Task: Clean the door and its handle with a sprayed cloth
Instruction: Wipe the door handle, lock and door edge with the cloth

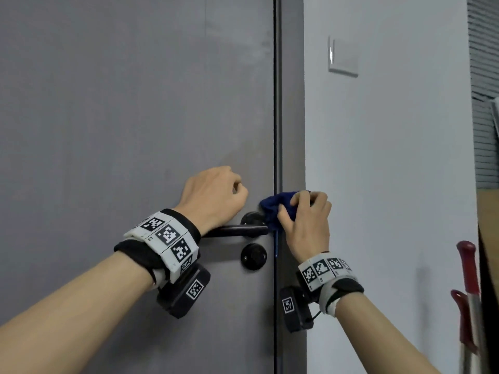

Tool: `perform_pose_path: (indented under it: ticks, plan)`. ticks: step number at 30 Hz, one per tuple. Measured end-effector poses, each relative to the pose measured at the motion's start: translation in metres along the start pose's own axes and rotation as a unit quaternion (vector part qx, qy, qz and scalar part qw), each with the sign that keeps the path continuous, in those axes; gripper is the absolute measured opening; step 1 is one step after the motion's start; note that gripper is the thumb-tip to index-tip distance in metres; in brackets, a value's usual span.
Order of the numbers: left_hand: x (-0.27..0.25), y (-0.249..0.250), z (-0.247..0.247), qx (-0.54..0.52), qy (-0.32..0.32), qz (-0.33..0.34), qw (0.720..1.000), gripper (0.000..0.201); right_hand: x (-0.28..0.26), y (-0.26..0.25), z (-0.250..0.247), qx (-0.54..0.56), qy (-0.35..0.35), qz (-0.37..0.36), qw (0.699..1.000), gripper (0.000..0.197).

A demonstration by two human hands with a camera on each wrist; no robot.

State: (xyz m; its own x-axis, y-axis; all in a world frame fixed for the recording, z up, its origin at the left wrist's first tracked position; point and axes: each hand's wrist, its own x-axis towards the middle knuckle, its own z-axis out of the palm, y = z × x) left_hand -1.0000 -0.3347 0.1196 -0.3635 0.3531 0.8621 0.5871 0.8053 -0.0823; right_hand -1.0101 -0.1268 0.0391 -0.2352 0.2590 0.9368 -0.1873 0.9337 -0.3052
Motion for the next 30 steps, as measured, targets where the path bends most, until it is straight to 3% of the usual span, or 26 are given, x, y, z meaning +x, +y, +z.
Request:
perform_pose_path:
  ticks: [5, 9, 17, 24, 30]
  plan:
    - [-0.044, -0.001, 0.027, -0.013, -0.04, -0.023, 0.999, 0.038, -0.048, 0.013, 0.007, 0.006, -0.007, 0.008, 1.0, 0.026]
    - [-0.058, 0.001, 0.032, 0.003, -0.018, -0.042, 0.999, 0.049, -0.102, 0.029, 0.014, 0.0, -0.027, 0.02, 0.999, 0.029]
    - [-0.067, 0.006, 0.043, 0.033, 0.044, -0.056, 0.997, 0.048, -0.191, 0.051, 0.031, 0.006, -0.038, 0.068, 0.997, 0.033]
    - [-0.07, 0.008, 0.052, 0.055, 0.072, -0.065, 0.994, 0.045, -0.266, 0.072, 0.033, 0.015, -0.089, 0.098, 0.991, 0.034]
    - [-0.071, 0.008, 0.058, 0.061, 0.087, -0.066, 0.992, 0.045, -0.285, 0.076, 0.038, 0.035, -0.088, 0.126, 0.987, 0.032]
